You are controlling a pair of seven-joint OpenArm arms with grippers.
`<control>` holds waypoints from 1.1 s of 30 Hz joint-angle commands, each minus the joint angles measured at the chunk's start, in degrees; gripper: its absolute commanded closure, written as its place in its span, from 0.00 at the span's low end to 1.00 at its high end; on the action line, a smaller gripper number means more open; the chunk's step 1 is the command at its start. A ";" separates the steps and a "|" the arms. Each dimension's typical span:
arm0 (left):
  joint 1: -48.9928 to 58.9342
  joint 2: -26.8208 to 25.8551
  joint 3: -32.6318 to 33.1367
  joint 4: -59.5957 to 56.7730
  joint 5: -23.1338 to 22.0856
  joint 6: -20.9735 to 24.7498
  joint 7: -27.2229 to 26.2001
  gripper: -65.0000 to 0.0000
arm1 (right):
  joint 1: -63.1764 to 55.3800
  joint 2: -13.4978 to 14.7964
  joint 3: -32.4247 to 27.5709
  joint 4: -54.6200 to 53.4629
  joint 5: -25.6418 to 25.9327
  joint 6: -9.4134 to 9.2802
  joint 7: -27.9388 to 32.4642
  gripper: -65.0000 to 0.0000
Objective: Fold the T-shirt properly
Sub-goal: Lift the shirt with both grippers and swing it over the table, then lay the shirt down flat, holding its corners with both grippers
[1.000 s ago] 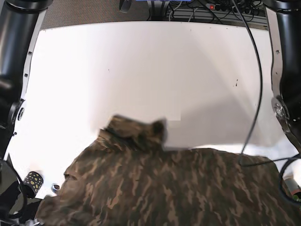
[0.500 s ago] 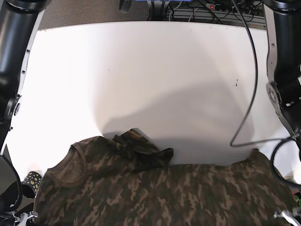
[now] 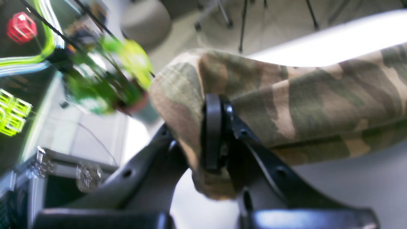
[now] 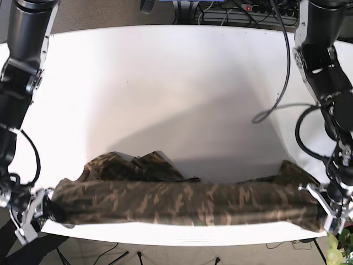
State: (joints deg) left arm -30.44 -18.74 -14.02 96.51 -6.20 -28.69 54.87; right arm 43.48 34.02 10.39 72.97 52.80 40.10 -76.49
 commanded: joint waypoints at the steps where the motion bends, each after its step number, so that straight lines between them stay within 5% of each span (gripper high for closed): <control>1: 0.85 -0.47 -0.35 3.75 0.44 0.51 -0.94 0.98 | -2.12 1.54 2.49 3.73 0.35 -0.10 1.10 1.00; 16: 23.53 3.67 -3.08 11.75 0.35 0.51 -0.94 0.98 | -31.84 1.36 13.30 16.74 6.77 -0.10 1.10 1.00; 22: 31.89 3.67 -5.28 13.86 0.35 0.34 -1.11 0.98 | -44.32 -1.01 18.75 22.64 6.77 -0.10 1.10 1.00; 33: 39.97 3.67 -13.98 13.95 0.79 -6.79 -1.29 0.98 | -59.53 -5.32 21.30 28.88 8.79 -0.10 1.10 1.00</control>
State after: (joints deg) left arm 10.24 -14.20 -27.27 109.45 -5.69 -35.55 54.63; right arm -16.19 28.25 31.53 101.08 61.32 39.94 -75.94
